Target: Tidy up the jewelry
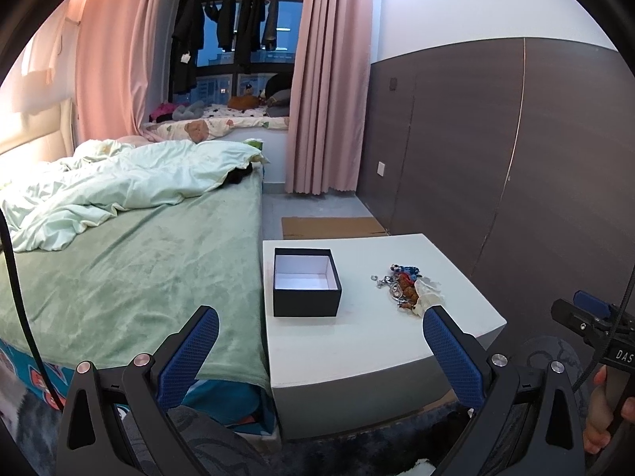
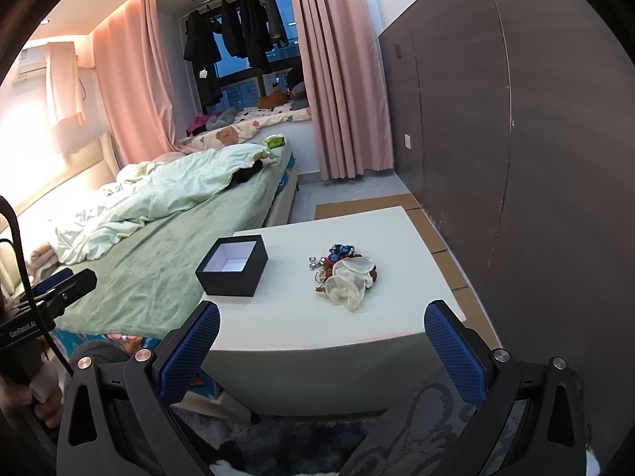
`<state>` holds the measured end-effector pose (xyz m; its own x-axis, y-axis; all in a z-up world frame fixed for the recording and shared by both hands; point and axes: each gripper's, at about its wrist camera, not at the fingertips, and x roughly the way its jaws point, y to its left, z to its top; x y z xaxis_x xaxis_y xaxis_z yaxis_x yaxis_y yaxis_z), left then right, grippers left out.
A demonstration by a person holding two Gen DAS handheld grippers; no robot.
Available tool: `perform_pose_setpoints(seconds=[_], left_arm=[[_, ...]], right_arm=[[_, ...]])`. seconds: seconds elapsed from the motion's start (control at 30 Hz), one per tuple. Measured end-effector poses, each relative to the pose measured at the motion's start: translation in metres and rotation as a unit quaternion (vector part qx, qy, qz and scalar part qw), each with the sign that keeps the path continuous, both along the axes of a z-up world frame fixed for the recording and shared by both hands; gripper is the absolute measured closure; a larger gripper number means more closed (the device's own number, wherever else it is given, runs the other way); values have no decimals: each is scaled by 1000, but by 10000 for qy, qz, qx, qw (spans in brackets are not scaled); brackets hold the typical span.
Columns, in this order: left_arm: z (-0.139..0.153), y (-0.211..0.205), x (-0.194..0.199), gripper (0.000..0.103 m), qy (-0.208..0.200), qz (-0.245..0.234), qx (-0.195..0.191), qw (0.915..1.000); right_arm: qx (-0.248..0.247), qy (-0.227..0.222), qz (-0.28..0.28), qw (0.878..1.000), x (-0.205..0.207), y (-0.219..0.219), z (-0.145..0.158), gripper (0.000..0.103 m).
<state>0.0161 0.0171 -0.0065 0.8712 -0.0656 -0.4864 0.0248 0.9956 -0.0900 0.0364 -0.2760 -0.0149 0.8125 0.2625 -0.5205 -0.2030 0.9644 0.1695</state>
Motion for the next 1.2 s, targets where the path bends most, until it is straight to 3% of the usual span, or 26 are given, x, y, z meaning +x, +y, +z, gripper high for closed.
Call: perform_pose_setpoints(seconds=[0.23,0.67,0.8,0.97,1.03,1.2], left_arm=[[4,2,3,0,-42,-57,74,9999],[-7,-21,55,0,274,-439,-99,9986],[-11,-27,75,2,384,-631,-286,9969],[-22,-39,108,11,648,-848,-380,9936],[-28,-43,121,19,780,-941,-386,9918],[-47,-48,149,25,1053,-1035,-388,9883]], right_arm=[[16,-45,78,10000,7,-1,3,0],[153,177,16,9997,42,-15,-5,0],[386,561,44,9977,68,-30,-15,2],[619,1026,186,9926,98,-39,-35,21],[739,1228,239,9894,111,-40,-45,22],[843,1596,369,9829,141,-34,-71,22]])
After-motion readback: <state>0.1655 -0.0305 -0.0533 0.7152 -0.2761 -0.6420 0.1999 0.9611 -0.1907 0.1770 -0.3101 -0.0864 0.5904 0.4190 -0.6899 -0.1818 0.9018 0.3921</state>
